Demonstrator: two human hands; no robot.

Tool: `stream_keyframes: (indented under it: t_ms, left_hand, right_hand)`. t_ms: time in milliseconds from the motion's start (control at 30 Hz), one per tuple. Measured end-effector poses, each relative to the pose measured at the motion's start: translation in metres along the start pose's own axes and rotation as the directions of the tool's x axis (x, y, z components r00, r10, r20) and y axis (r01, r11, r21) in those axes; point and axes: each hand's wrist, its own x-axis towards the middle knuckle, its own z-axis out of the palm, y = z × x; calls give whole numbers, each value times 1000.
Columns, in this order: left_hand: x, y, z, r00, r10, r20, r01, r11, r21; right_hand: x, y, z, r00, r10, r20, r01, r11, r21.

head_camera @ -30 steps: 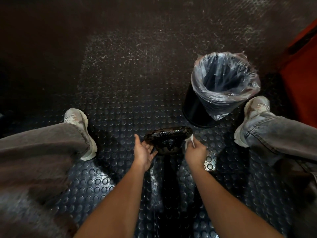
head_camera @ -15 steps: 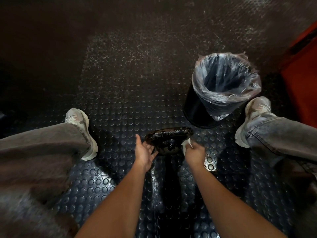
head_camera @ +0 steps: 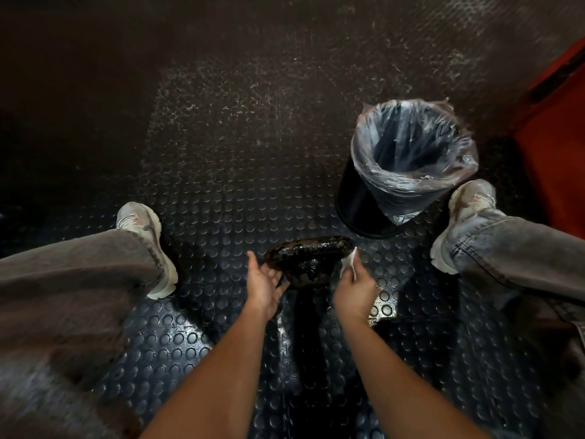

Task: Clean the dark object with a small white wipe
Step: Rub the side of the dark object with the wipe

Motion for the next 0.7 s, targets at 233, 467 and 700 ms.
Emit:
stream_keyframes:
  t_ms: [233,467,700]
  left_hand:
    - [-5,5,1,1000,-2,6,2,1000,6]
    - [-8,7,3,1000,-15,7,15,1000,2]
    - [-9,8,3,1000,-21,-8,22,1000,11]
  right_hand:
    - [33,-30,-10,999,44,-8,-43,993,112]
    - [39,-7,-8,961,243,131,-242,970,-19]
    - [40,-14,-16,992,42,120,-60,986,153]
